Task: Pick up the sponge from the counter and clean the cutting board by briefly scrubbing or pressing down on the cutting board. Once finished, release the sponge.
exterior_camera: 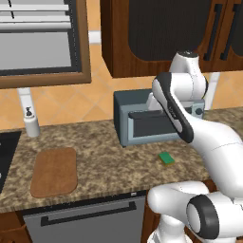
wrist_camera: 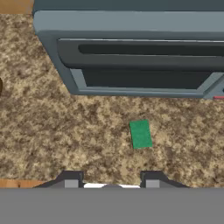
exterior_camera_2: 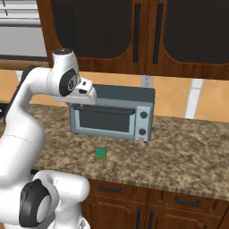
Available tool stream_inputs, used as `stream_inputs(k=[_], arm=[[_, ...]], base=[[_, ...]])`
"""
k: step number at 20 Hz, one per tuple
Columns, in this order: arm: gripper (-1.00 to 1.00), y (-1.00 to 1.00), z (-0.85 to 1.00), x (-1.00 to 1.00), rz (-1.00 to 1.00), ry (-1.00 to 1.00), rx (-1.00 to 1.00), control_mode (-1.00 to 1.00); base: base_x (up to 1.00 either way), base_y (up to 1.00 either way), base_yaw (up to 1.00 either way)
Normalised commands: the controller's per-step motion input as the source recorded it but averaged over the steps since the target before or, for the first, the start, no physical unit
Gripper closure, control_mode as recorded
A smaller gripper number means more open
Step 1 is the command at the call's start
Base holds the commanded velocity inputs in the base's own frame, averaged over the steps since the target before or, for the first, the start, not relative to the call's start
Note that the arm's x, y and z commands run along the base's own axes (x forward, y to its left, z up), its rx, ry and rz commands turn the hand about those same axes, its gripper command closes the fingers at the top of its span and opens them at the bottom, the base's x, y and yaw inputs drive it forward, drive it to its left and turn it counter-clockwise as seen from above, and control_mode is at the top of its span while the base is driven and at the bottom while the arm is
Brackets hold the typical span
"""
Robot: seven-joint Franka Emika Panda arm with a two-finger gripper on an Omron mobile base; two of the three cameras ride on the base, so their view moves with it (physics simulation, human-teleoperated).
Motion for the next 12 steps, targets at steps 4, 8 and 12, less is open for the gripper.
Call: stream_inputs(k=[4, 8, 12], arm=[[-1.0, -0.04, -0.11, -0.36, 0.0, 0.0, 0.0, -1.0], [-1.0, -0.17, -0.57, -0.49, -0.01, 0.08, -0.01, -1.0], [-1.0, -0.31, -0.83, -0.04, 0.0, 0.11, -0.01, -1.0]], base=[[0.0, 0.0, 0.0], [0.0, 0.0, 0.0], [0.0, 0.0, 0.0]])
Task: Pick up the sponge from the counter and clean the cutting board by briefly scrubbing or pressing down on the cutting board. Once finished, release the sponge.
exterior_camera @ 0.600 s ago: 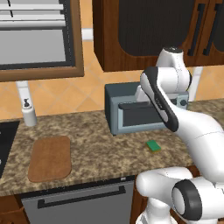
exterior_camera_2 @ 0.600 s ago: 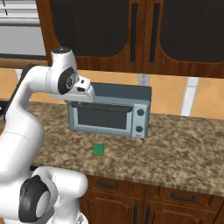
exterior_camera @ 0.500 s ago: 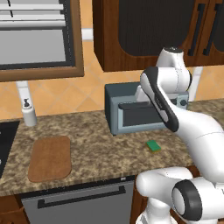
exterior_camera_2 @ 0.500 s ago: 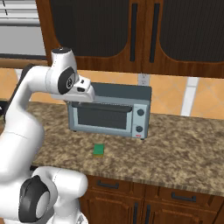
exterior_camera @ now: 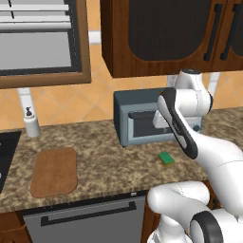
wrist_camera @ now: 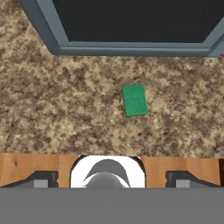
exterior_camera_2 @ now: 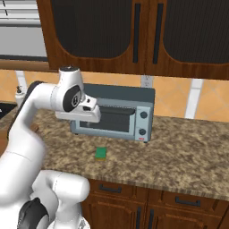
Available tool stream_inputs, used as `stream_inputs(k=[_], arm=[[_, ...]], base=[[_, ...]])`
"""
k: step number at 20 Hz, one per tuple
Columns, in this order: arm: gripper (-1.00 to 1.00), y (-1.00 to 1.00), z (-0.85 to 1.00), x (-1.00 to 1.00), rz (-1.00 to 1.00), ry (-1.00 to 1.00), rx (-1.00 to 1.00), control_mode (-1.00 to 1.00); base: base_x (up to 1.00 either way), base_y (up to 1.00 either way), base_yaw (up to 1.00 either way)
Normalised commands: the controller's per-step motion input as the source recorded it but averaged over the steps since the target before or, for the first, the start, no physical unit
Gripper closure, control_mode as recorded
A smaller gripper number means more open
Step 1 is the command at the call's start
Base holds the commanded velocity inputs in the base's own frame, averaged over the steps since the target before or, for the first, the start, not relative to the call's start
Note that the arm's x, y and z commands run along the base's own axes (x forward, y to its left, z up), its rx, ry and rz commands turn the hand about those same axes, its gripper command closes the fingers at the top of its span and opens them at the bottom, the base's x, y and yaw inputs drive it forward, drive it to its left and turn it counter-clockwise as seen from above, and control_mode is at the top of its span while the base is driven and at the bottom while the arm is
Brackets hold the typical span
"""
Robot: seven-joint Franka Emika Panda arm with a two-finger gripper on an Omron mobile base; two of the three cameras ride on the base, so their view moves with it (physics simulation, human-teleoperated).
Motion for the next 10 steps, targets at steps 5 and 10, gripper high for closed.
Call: stream_inputs(k=[5, 10], arm=[[-1.0, -0.25, -0.74, 0.02, 0.0, 0.1, -0.01, -1.0], [-1.0, -0.21, -0.44, 0.1, 0.0, 0.18, 0.0, -1.0]], base=[[0.0, 0.0, 0.0], [0.0, 0.0, 0.0]])
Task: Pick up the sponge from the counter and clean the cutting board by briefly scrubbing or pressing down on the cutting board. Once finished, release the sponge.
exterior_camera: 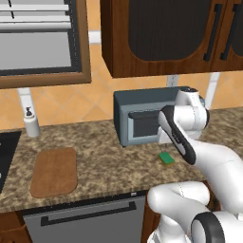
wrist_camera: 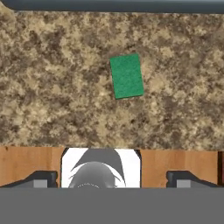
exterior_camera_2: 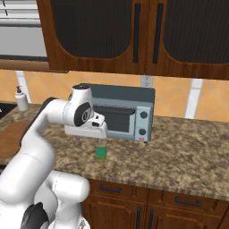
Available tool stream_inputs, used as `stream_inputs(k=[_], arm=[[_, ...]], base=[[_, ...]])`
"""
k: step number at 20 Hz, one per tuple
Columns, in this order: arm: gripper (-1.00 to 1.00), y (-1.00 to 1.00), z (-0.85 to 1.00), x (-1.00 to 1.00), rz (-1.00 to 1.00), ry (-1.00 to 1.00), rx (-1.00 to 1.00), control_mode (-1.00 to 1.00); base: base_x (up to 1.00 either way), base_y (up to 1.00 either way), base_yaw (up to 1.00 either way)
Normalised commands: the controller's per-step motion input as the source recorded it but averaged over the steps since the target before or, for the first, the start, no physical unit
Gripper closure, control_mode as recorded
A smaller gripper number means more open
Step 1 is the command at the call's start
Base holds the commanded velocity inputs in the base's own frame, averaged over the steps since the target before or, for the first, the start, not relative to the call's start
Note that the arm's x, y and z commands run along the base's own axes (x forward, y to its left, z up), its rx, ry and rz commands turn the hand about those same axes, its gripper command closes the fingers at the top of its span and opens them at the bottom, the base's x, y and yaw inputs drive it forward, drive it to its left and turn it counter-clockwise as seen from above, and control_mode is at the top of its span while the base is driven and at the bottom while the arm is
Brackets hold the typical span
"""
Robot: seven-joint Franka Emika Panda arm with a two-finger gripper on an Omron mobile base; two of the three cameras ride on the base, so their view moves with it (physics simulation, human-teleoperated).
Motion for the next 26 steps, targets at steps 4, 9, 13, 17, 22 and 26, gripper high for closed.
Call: stream_inputs(k=[4, 9, 13, 17, 22, 26], arm=[[-1.0, -0.06, -0.47, 0.34, 0.0, 0.06, 0.0, -1.0], [-1.0, -0.02, -0.48, 0.46, 0.01, 0.0, 0.0, -1.0], [-1.0, -0.03, -0.31, 0.52, 0.0, 0.0, 0.0, -1.0], [-1.0, -0.09, -0.26, 0.34, 0.02, 0.0, 0.0, -1.0], [-1.0, -0.04, -0.28, 0.3, 0.01, 0.0, 0.0, -1.0], [-1.0, 0.0, -0.26, 0.09, 0.0, 0.0, 0.0, -1.0]], base=[[0.0, 0.0, 0.0], [0.0, 0.0, 0.0], [0.0, 0.0, 0.0], [0.0, 0.0, 0.0], [0.0, 0.0, 0.0], [0.0, 0.0, 0.0]])
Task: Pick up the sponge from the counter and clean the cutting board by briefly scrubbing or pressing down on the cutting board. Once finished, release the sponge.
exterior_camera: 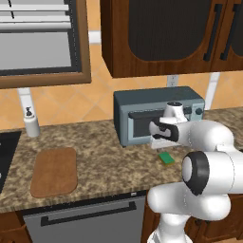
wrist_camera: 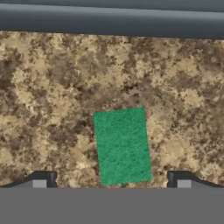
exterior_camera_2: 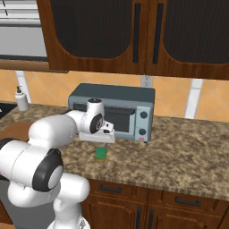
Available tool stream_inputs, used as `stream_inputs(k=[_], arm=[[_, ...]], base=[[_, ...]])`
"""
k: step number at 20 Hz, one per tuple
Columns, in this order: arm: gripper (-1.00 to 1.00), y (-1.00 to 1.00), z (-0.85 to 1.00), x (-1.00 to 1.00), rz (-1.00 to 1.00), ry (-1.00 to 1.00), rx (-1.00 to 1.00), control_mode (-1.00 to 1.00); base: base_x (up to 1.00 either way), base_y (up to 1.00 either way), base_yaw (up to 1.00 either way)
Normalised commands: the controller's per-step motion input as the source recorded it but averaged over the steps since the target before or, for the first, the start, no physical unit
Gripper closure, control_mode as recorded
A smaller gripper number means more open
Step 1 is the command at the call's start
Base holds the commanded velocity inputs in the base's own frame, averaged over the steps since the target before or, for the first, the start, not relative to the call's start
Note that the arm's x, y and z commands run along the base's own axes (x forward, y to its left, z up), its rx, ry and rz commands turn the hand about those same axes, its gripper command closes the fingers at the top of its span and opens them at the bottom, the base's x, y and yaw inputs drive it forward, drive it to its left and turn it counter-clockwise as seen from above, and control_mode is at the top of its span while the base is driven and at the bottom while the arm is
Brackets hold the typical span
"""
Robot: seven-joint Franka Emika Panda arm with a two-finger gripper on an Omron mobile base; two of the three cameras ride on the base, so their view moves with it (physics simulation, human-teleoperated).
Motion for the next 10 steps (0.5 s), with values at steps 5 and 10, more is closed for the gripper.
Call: stream_inputs(k=[5, 10], arm=[[-1.0, -0.01, -0.31, 0.0, 0.0, 0.0, 0.0, -1.0], [-1.0, -0.03, -0.25, 0.01, 0.0, 0.02, 0.0, -1.0]], base=[[0.0, 0.0, 0.0], [0.0, 0.0, 0.0]])
